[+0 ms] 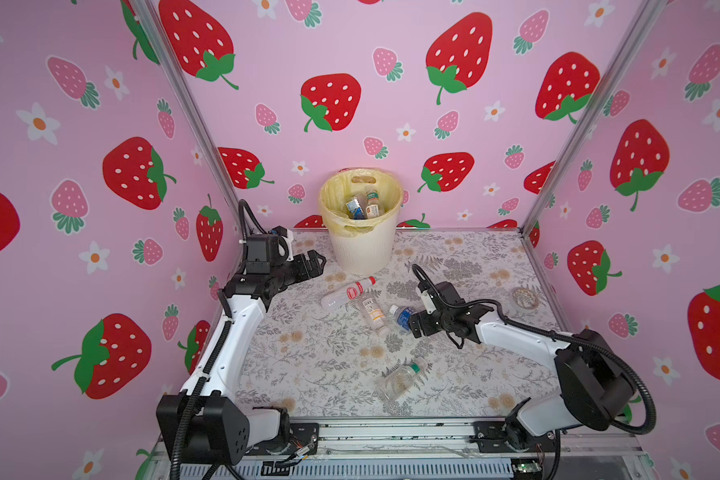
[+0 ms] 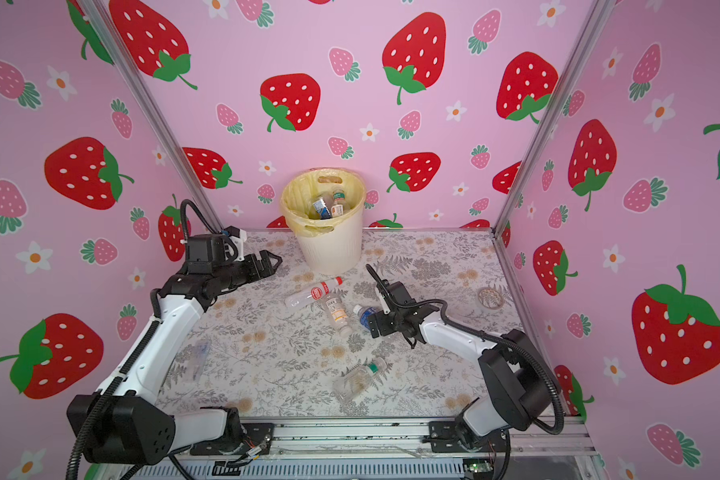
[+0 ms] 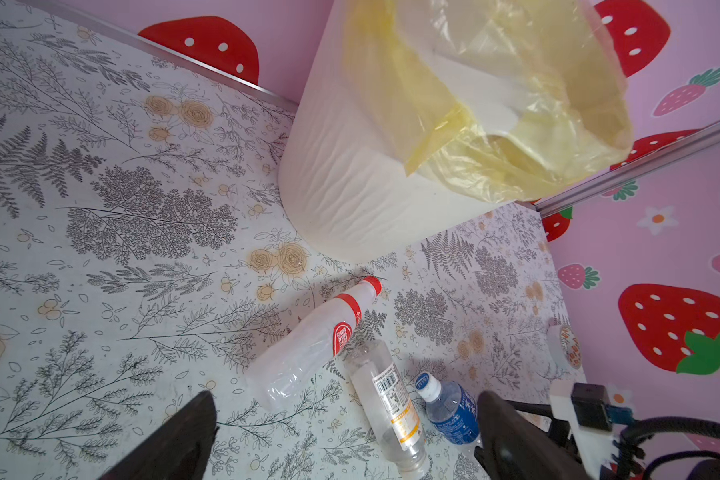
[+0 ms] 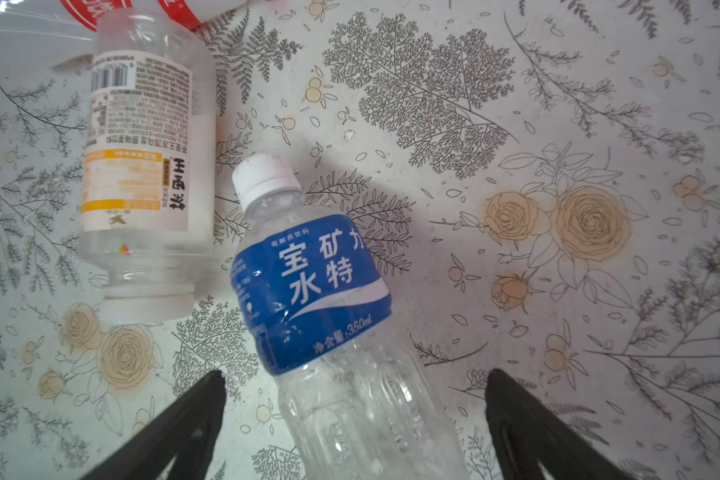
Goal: Throw the plastic bottles in the bin
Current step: 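Lower the right gripper onto the blue-labelled water bottle and close on it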
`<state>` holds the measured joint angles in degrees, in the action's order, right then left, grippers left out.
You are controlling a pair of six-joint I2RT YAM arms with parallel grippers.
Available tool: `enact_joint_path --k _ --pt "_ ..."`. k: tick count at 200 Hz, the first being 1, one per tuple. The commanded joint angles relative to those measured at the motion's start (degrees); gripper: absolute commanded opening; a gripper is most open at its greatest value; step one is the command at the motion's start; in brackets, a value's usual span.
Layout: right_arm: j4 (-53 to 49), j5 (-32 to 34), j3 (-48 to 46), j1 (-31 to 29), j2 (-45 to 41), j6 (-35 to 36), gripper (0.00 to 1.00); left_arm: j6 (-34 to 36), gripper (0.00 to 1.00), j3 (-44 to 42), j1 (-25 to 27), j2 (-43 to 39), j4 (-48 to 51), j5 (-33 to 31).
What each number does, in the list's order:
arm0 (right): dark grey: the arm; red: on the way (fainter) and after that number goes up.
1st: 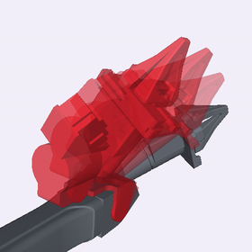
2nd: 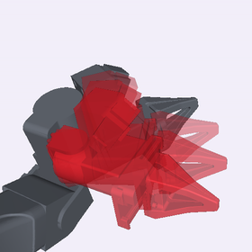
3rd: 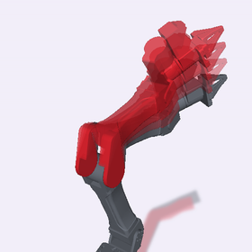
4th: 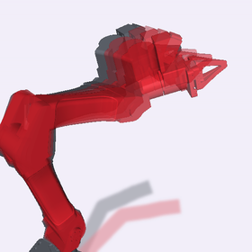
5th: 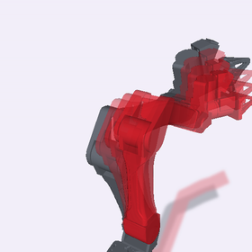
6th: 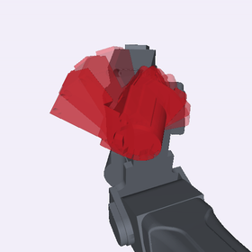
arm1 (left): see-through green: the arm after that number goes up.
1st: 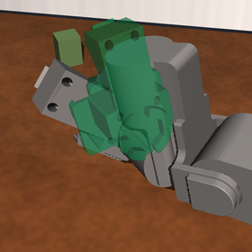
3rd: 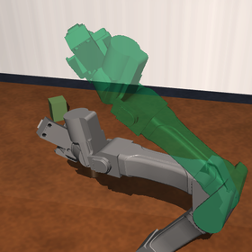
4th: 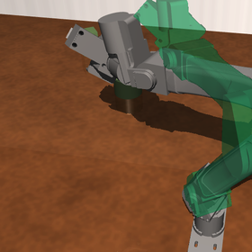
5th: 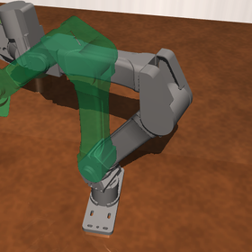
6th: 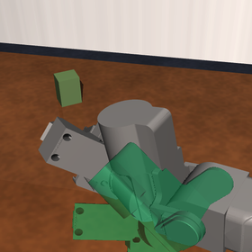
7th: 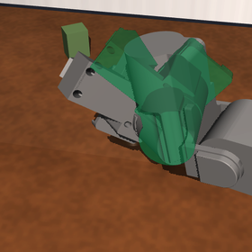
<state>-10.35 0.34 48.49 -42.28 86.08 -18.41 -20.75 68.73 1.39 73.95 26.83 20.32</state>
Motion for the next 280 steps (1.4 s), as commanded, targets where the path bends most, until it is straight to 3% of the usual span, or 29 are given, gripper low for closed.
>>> enact_joint_path --k 1,53,179,197,229,280 --pt "0.32 0.01 0.82 -0.55 1.18 1.10 0.99 -0.51 0.99 -0.48 -0.33 0.29 -1.10 2.21" --pt "1.47 0.24 0.68 -1.14 2.91 0.67 1.00 -0.60 0.99 -0.53 -0.47 0.74 -1.11 2.53" --pt "1.55 3.29 1.78 -2.45 7.25 1.54 0.89 -0.79 0.99 -0.61 -0.85 0.56 -0.91 2.62" --pt "1.73 3.95 1.70 -2.54 7.65 1.54 0.84 -0.73 0.99 -0.62 -0.81 0.49 -0.90 2.62" --pt "1.80 4.58 1.62 -2.70 7.61 1.36 0.64 -0.62 0.99 -0.70 -0.87 0.11 -0.88 2.49" --pt "2.24 4.34 1.34 -2.69 5.44 0.42 0.62 -0.72 0.99 -0.75 -0.87 0.14 -0.97 2.54"
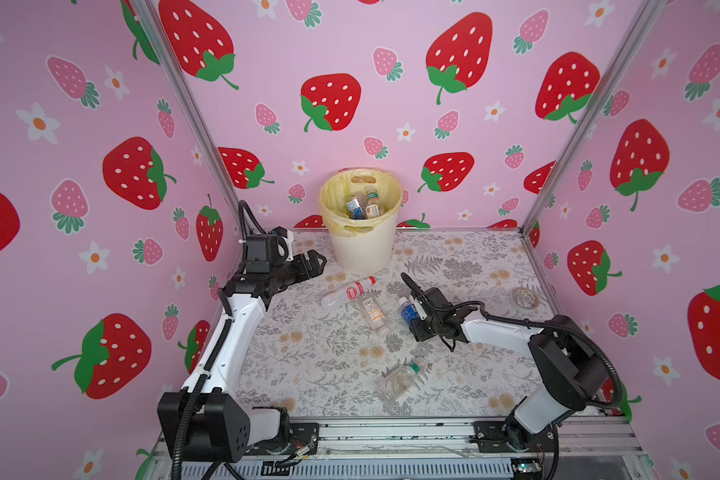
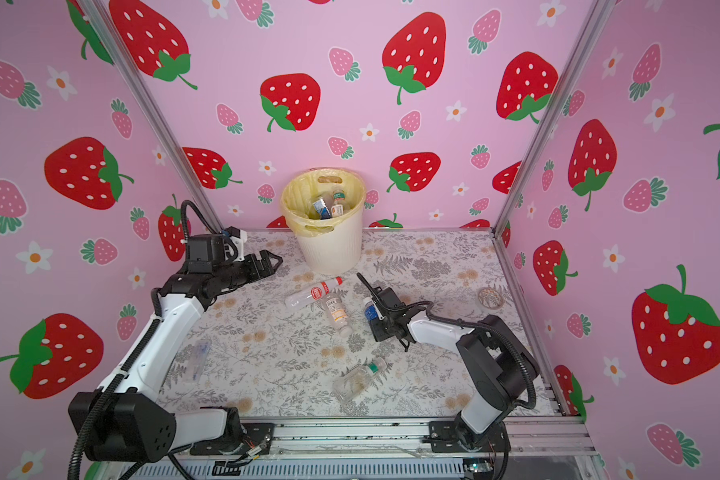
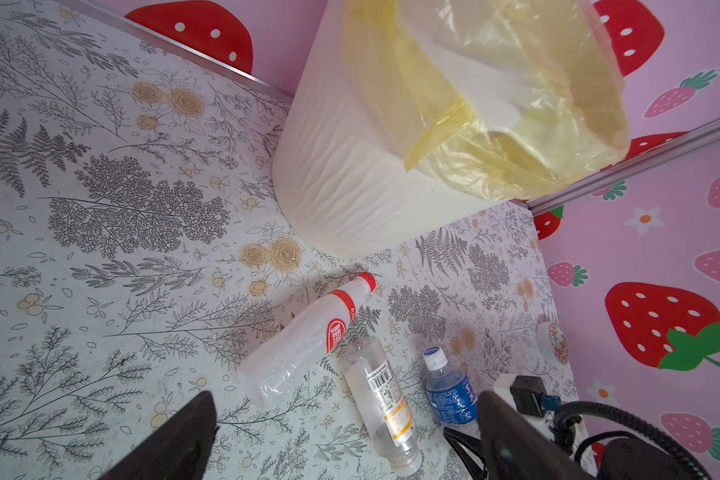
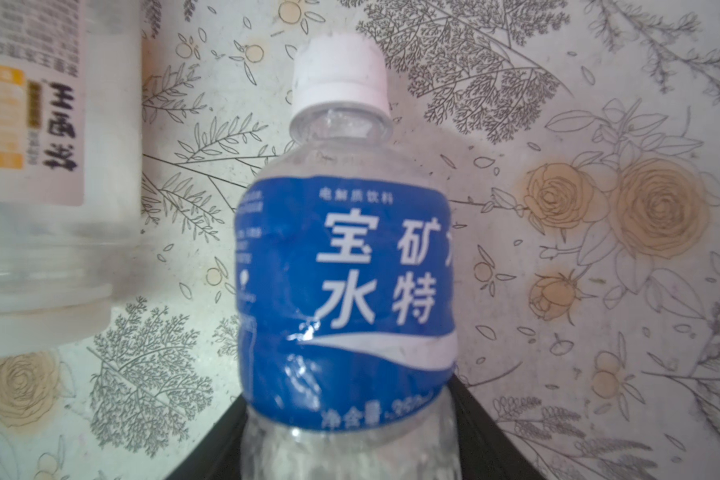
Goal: Throw the plastic bottles in the bin
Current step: 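Lower the right gripper onto the blue-labelled water bottle and close on it, then lift the blue-labelled bottle with the right gripper and carry it over the bin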
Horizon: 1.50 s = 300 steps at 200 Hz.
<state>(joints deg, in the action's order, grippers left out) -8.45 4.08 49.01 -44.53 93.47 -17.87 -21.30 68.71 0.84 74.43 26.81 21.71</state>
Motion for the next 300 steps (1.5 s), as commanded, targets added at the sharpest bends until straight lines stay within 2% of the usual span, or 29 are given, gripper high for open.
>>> enact_joint_path --k 1,141,180,300 --pt "0.40 0.59 0.82 -0.44 -2.05 -0.14 0.62 -0.16 0.99 -0.75 -0.36 -0.34 -0.91 1.09" --pt "1.89 -0.91 2.14 -0.46 -9.85 -2.94 0.61 -0.06 0.99 -0.68 -0.49 -0.36 -0.79 1.32" --pt "5.49 -1.50 1.33 -0.40 -12.56 -4.64 0.60 -0.20 0.99 -0.78 -0.49 0.01 -0.92 1.24" --pt "8.44 -0.63 8.20 -0.39 -10.94 -8.31 0.59 -0.38 0.99 -1.29 -0.53 0.41 -1.69 1.12"
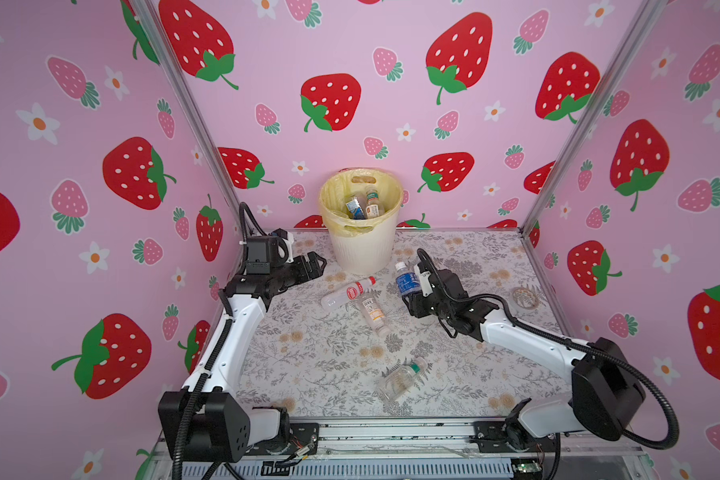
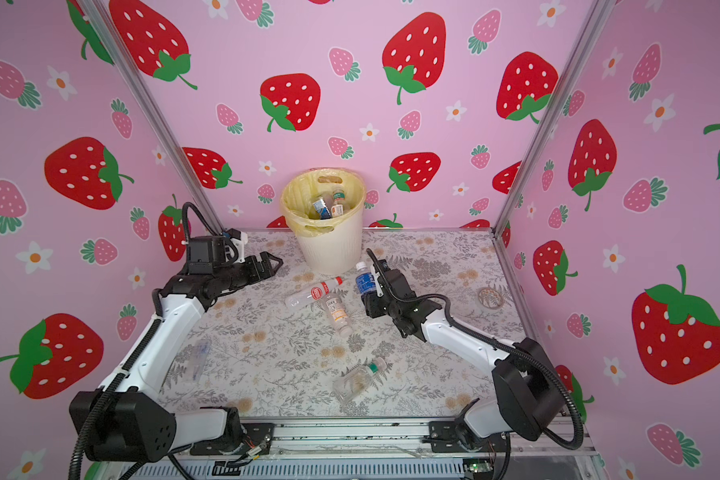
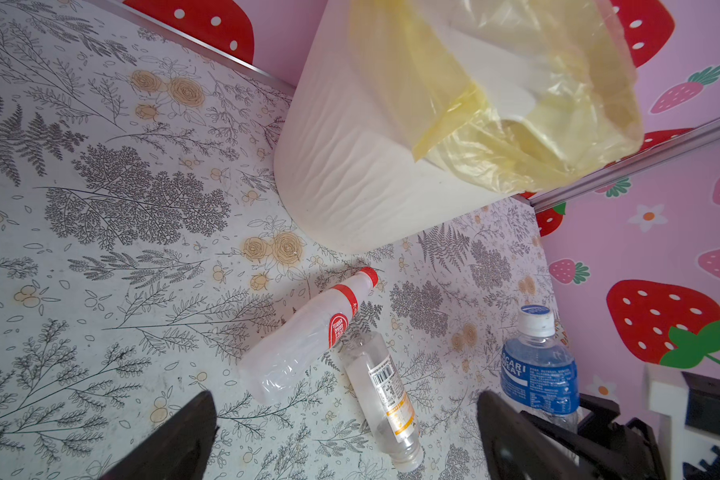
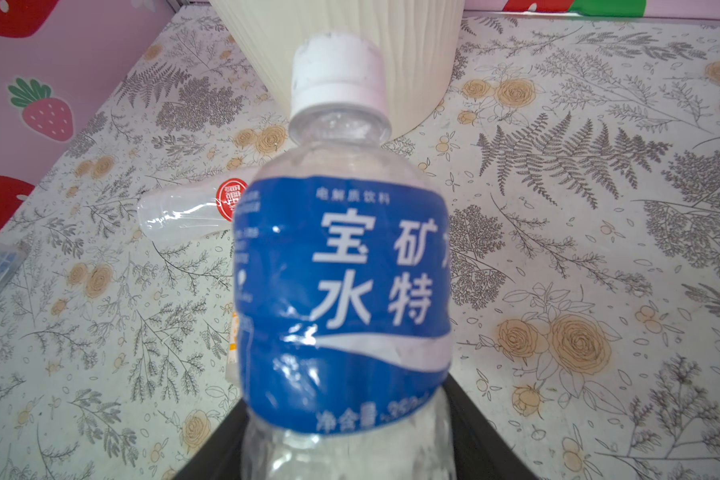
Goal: Throw the plastic bottles in the bin
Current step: 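Lift the blue-labelled bottle with the right gripper and carry it over the bin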
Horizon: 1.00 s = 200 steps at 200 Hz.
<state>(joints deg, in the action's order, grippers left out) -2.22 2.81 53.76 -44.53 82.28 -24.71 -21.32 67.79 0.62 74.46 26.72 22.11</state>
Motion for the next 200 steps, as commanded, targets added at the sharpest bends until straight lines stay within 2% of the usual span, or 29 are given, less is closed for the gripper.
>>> enact_joint_path --k 1,126,200 --pt "2.17 0.71 3.54 -0.39 0.25 -1.47 0.59 -0.33 0.99 -0.38 -0.34 0.41 -1.60 0.73" --pt "3.00 1.59 21.13 -0.35 5.10 1.69 0.59 -0.21 0.99 -0.33 -0.55 0.16 -1.43 0.66" --pt "2.25 2.91 41.06 0.33 14.09 4.49 0.58 -0.30 0.99 -0.36 -0.61 0.16 -1.50 1.01"
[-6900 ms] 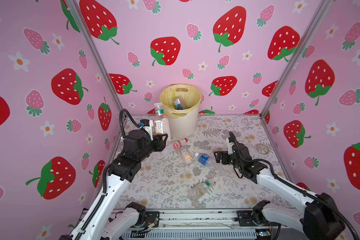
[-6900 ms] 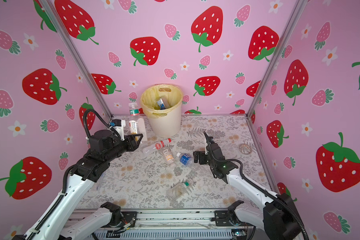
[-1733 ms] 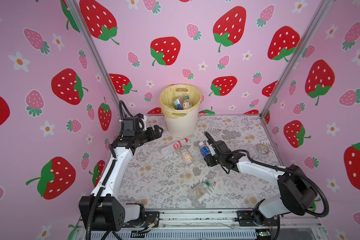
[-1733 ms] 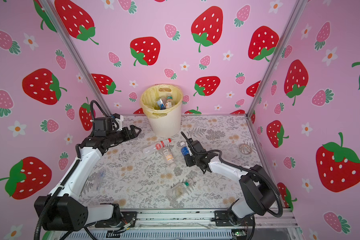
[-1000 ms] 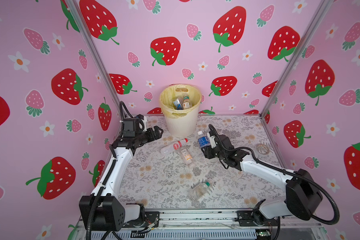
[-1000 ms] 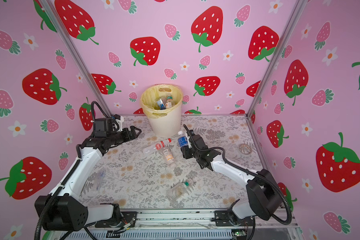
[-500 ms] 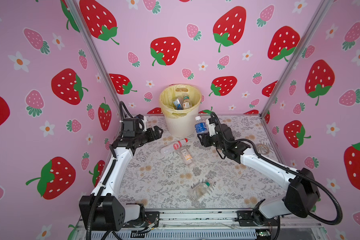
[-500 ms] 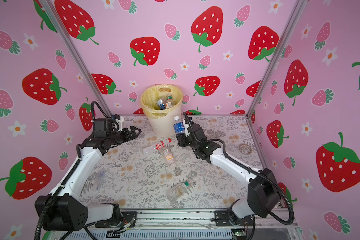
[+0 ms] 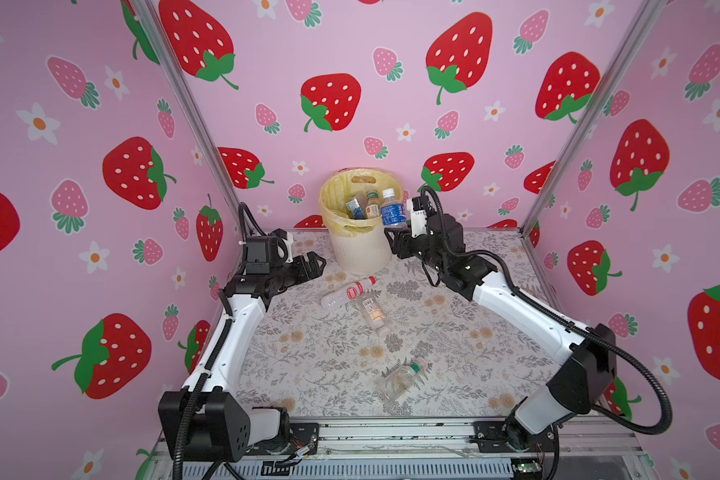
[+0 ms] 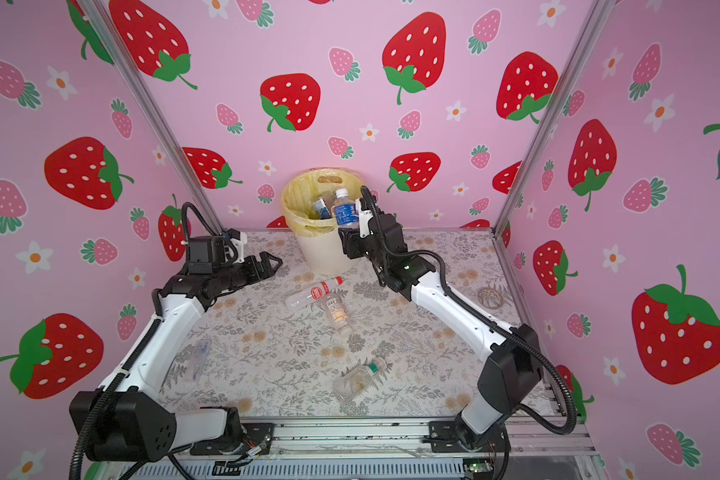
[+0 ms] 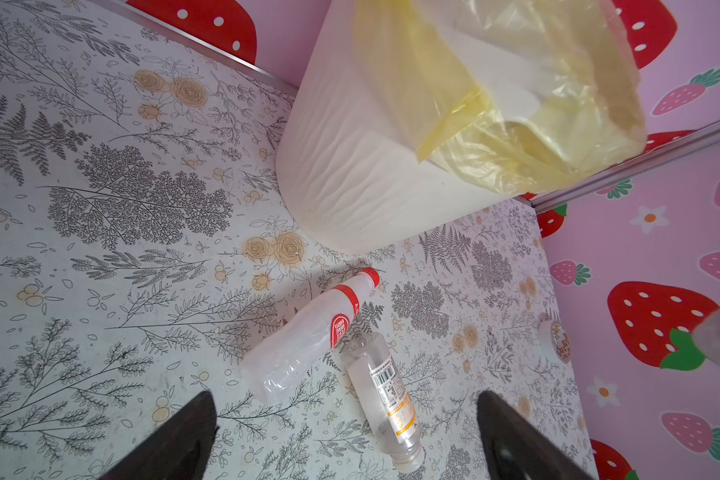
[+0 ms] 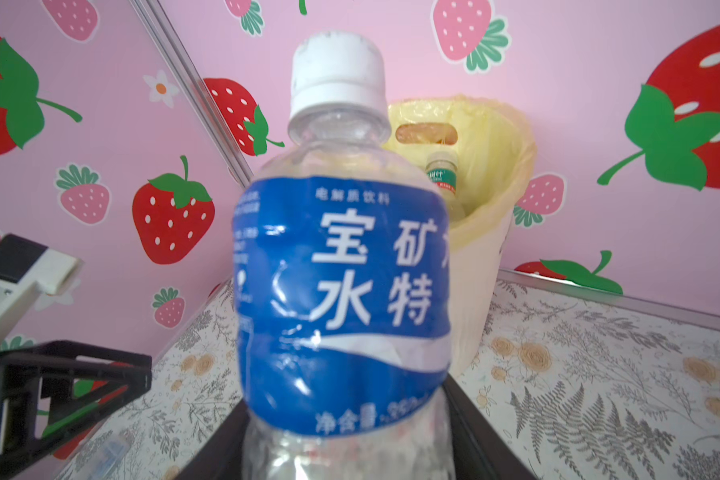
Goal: Throw the plastic bottles in the bin
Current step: 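Lift the blue-labelled bottle with the right gripper and carry it over the bin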
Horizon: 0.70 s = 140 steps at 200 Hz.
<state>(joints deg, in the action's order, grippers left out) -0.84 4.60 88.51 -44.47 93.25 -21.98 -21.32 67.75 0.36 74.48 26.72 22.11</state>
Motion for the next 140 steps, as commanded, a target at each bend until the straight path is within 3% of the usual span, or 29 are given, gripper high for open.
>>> enact_joint_path --k 1,33,98,120,140 --pt "0.77 1.07 6.71 0.31 3.32 1.76 0.58 -0.26 0.99 -0.33 -0.35 0.14 -1.50 1.01" --pt "1.73 0.74 10.27 0.53 4.49 2.60 0.57 -0.37 0.99 -0.33 -0.41 -0.03 -1.42 0.93" --pt "12.92 4.30 -11.51 -0.90 -8.55 -1.09 0.57 -1.75 0.99 -1.05 -0.72 0.24 -3.17 3.38" --pt "10.73 5.03 -9.53 -0.93 -7.18 -0.18 0.58 -2.16 0.99 -0.58 -0.98 1.15 -3.12 4.76" --pt "5.15 4.68 -1.77 -0.93 -2.82 0.00 0.58 -1.56 0.99 -0.75 -1.04 0.49 -3.17 4.61"
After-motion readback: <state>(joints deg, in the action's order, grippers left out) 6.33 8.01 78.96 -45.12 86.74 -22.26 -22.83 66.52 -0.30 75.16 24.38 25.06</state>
